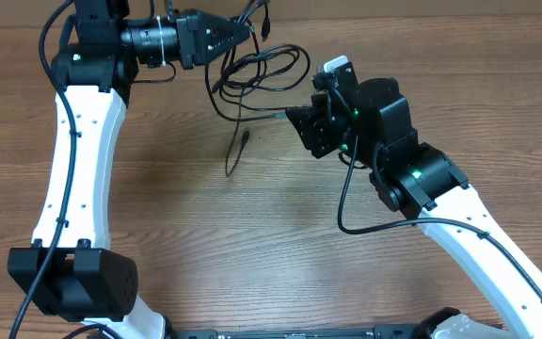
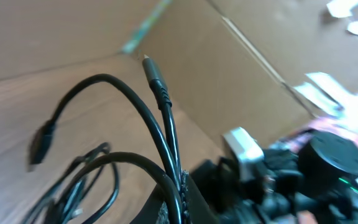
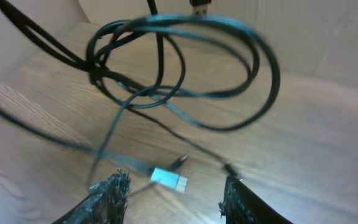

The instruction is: Untangle cables

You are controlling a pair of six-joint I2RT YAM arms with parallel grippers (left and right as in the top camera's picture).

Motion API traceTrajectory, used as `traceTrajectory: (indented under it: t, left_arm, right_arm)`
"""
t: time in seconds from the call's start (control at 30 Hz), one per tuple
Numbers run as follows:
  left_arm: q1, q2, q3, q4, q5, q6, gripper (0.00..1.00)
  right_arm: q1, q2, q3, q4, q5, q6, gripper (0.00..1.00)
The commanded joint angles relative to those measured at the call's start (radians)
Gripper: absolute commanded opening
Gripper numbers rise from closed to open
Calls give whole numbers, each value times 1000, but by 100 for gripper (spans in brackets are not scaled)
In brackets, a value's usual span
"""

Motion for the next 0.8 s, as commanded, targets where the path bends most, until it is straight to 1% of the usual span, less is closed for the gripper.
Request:
traceTrajectory:
  t: [0.0,0.17,0.27,0.37,0.43,0.6,0.77]
  left_arm:
    - [-9,-10,13,4,134,31,4]
    - [-10,-10,13,-17,134,30,4]
    - [-10,-10,13,-40,134,31,4]
    - [-10,-10,13,-55,134,36,4]
    - [-10,-10,13,-72,134,61,4]
    - [-14,-10,13,-91,152,64,4]
    - [-49,-10,13,-110,161,64,5]
  right_arm:
    - [4,-31,7,21,15,-204,49]
    - [4,-40,7,30,-8,-468,48]
    - [4,-40,7,32,-7,-576,48]
    - [4,-40,7,43,-8,-615,48]
    - [4,-40,7,60,-8,-621,48]
    - [4,-40,7,78,-8,-725,48]
    - [4,-40,7,78,-8,-801,48]
